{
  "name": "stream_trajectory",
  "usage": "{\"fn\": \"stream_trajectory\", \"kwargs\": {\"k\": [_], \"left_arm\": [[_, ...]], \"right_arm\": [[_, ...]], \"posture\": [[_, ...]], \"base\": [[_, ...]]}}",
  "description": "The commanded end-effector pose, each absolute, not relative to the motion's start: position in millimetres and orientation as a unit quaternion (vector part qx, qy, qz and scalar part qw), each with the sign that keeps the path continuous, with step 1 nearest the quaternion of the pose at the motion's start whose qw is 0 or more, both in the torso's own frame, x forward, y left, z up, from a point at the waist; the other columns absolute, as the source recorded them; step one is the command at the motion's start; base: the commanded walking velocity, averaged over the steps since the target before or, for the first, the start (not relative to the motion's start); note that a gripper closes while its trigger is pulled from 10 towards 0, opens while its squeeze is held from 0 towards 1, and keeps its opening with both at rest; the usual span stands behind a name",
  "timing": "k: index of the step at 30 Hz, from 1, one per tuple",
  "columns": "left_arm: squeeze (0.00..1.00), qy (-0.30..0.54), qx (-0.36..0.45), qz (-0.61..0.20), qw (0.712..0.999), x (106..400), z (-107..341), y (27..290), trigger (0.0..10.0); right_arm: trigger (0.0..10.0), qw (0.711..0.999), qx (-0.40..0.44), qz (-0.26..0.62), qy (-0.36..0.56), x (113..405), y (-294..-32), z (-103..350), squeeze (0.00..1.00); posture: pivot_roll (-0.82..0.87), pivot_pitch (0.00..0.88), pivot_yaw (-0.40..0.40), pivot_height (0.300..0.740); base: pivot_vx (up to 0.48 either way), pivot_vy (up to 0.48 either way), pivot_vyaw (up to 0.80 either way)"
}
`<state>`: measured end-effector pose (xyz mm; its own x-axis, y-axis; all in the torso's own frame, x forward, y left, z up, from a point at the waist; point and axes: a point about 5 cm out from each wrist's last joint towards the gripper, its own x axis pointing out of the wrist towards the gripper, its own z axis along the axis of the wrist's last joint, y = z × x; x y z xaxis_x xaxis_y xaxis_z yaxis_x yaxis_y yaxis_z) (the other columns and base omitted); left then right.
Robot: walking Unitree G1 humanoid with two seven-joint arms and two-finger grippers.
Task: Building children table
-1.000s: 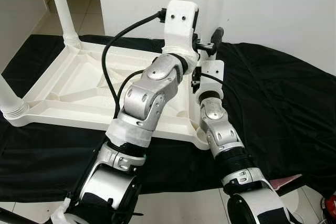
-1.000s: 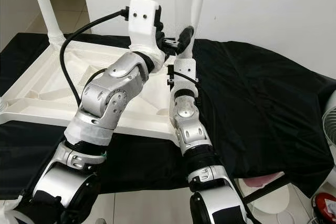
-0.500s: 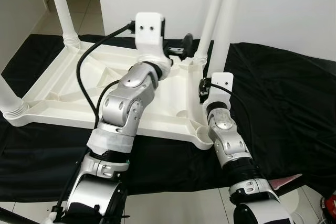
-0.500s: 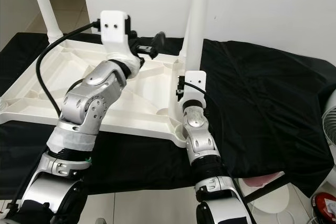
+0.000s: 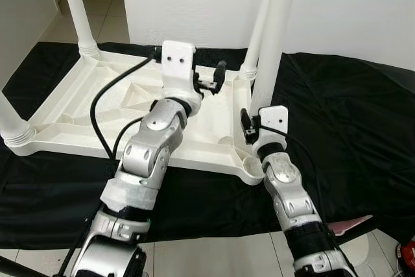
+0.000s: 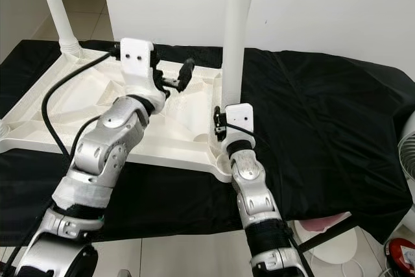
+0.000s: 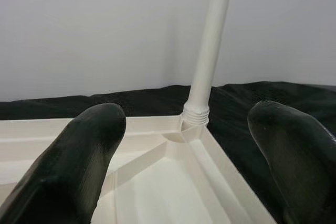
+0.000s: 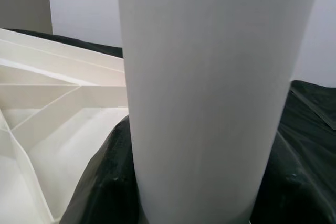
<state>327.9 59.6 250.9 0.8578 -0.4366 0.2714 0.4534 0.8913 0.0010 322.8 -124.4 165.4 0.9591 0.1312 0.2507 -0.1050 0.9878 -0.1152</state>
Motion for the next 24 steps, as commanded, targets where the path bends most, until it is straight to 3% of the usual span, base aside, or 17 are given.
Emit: {"fn": "stream_trajectory", "kwargs": {"k": [1, 8, 12, 24], "left_arm": [[0.00, -0.155, -0.003, -0.308, 0.939, 318, 250, 51, 10.0], [0.00, -0.159, 0.000, -0.323, 0.933, 311, 242, 53, 10.0], [0.00, -0.144, 0.054, -0.312, 0.938, 310, 216, 60, 10.0], [0.00, -0.105, 0.050, -0.364, 0.924, 294, 194, 67, 10.0]], "right_arm": [[10.0, 0.986, -0.045, 0.069, -0.143, 317, -129, 167, 0.00], [10.0, 0.986, -0.038, 0.079, -0.144, 309, -133, 162, 0.00], [10.0, 0.984, -0.032, 0.089, -0.148, 302, -135, 162, 0.00], [10.0, 0.982, -0.019, 0.109, -0.150, 289, -132, 158, 0.00]], "posture": [[0.07, 0.028, -0.079, 0.740], [0.07, 0.030, -0.076, 0.740], [0.06, 0.036, -0.077, 0.740], [0.07, 0.043, -0.079, 0.740]], "base": [[0.000, 0.000, 0.00], [0.000, 0.000, 0.00], [0.000, 0.000, 0.00], [0.000, 0.000, 0.00]]}}
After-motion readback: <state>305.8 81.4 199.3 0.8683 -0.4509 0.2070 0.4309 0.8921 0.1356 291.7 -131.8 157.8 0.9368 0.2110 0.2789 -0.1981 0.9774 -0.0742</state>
